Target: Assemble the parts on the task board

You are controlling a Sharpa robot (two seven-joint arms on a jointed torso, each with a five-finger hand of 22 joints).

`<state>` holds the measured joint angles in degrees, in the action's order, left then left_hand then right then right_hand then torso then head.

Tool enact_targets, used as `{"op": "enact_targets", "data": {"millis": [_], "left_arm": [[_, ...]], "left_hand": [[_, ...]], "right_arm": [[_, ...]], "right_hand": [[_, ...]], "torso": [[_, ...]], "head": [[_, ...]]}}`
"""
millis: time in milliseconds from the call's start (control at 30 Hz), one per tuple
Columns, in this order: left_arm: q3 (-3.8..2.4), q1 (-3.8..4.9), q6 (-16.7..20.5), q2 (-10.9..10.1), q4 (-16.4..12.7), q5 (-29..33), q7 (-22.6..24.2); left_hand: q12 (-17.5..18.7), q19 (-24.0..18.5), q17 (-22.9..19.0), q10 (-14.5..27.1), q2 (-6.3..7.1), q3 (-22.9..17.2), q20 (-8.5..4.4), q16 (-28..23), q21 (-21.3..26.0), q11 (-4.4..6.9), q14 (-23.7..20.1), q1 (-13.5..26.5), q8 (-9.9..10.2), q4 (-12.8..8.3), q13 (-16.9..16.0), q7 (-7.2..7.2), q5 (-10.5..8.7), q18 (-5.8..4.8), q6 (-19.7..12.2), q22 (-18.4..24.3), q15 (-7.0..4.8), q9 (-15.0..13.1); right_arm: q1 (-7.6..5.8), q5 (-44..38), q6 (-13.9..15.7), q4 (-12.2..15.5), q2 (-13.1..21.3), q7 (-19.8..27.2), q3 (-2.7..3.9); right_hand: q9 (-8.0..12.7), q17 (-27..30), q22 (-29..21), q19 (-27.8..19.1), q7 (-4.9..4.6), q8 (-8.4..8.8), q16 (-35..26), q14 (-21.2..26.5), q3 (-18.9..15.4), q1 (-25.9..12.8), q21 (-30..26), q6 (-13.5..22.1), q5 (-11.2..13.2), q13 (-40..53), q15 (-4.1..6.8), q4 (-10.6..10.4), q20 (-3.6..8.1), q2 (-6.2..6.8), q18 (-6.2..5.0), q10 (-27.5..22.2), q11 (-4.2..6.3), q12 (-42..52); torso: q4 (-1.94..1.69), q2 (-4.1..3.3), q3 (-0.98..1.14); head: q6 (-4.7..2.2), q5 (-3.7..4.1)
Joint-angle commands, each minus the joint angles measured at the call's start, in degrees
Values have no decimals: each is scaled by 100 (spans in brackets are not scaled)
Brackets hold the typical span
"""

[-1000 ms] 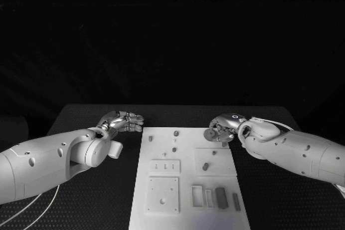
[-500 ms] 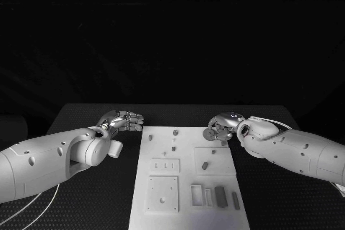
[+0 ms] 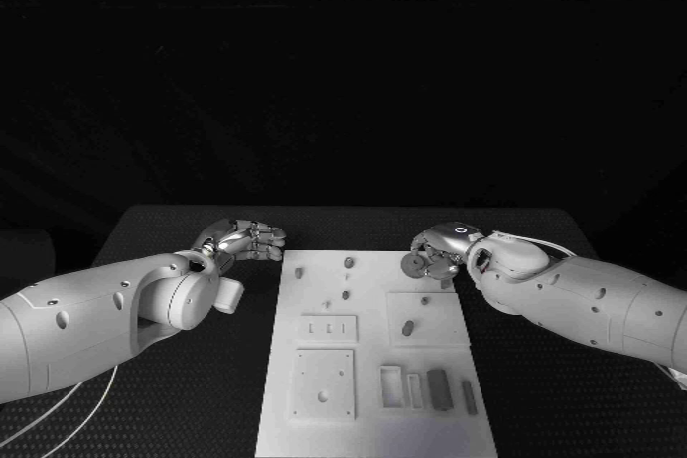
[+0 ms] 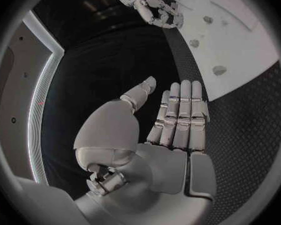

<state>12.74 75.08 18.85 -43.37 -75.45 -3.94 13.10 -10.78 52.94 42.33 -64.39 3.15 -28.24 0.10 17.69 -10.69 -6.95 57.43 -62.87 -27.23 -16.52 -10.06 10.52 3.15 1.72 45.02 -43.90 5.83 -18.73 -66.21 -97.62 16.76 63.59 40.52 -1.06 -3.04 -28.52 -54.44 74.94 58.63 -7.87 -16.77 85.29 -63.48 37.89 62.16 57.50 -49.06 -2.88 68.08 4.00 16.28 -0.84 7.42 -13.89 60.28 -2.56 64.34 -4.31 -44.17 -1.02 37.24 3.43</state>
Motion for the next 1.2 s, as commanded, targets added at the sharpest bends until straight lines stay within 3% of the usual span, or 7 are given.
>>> {"op": "enact_targets", "data": {"millis": [33,433,533,633,767,933,1200], "left_arm": [[-4,4,-5,11,-28,-105,23],[-4,4,18,13,-39,-105,11],[-4,4,19,14,-44,-105,8],[-4,4,19,9,-47,-105,4],[-4,5,28,-2,-48,-105,4],[-5,5,57,-1,-52,-105,-9],[-5,5,101,-2,-74,-103,-20]], "left_hand": [[24,22,8,-23,30,13,10,-27,25,-17,-8,-40,28,-2,-10,14,10,50,24,7,7,-10],[30,20,11,-21,32,13,11,-32,28,-19,-9,-38,35,0,-11,17,10,48,19,8,8,-11],[31,20,12,-21,32,13,11,-33,29,-19,-9,-38,36,0,-11,17,10,48,19,8,8,-11],[32,20,12,-21,33,13,11,-34,29,-19,-9,-37,38,0,-12,18,10,48,18,8,8,-11],[33,20,13,-21,32,12,11,-35,30,-19,-9,-37,39,0,-12,18,10,48,18,8,9,-12],[34,20,14,-22,31,11,11,-36,31,-19,-9,-37,40,0,-13,18,10,48,19,9,9,-13],[53,13,17,-1,51,12,14,-49,39,-29,-20,-38,57,-2,-10,26,10,46,1,11,13,-12]], "right_arm": [[110,-417,-76,-37,-45,-53,-73],[139,-292,-230,-71,-95,-29,-95],[138,-17,-302,-59,-95,-2,-95],[138,149,-285,-42,-91,-7,-95],[136,207,-63,33,-75,-86,-95],[92,197,414,271,-7,-461,-84],[-34,-55,705,655,53,-806,-31]], "right_hand": [[-13,10,106,18,1,-34,34,-14,10,20,30,-390,1,-15,40,4,30,103,-111,-222,101,36],[-21,39,104,99,23,-53,168,-83,19,-107,110,-472,0,-36,51,-175,62,164,-111,-130,120,246],[-52,52,105,97,57,-111,191,-87,25,-142,125,-585,0,-51,70,-222,73,50,-111,-126,150,282],[-95,73,113,84,106,-164,227,-99,-13,-190,157,-687,1,-83,113,-139,89,-260,-111,-102,196,325],[-121,92,110,84,128,-186,248,-107,-42,-251,180,-738,1,-115,133,-60,97,-385,-111,-86,218,346],[-131,56,101,119,131,-173,270,-170,-68,-358,203,-732,0,-150,145,-102,105,-309,-111,-59,224,360],[-157,22,93,165,151,-188,292,-248,-37,-366,224,-777,0,-191,165,-131,134,-218,-111,-24,244,374]], "torso": [[3,2,-1],[2,3,-3],[4,5,-5],[3,4,-6],[11,6,-6],[6,2,-5],[4,7,-9]], "head": [[1,-12],[22,-2],[19,-4],[23,-2],[2,0],[-11,8],[-54,4]]}}
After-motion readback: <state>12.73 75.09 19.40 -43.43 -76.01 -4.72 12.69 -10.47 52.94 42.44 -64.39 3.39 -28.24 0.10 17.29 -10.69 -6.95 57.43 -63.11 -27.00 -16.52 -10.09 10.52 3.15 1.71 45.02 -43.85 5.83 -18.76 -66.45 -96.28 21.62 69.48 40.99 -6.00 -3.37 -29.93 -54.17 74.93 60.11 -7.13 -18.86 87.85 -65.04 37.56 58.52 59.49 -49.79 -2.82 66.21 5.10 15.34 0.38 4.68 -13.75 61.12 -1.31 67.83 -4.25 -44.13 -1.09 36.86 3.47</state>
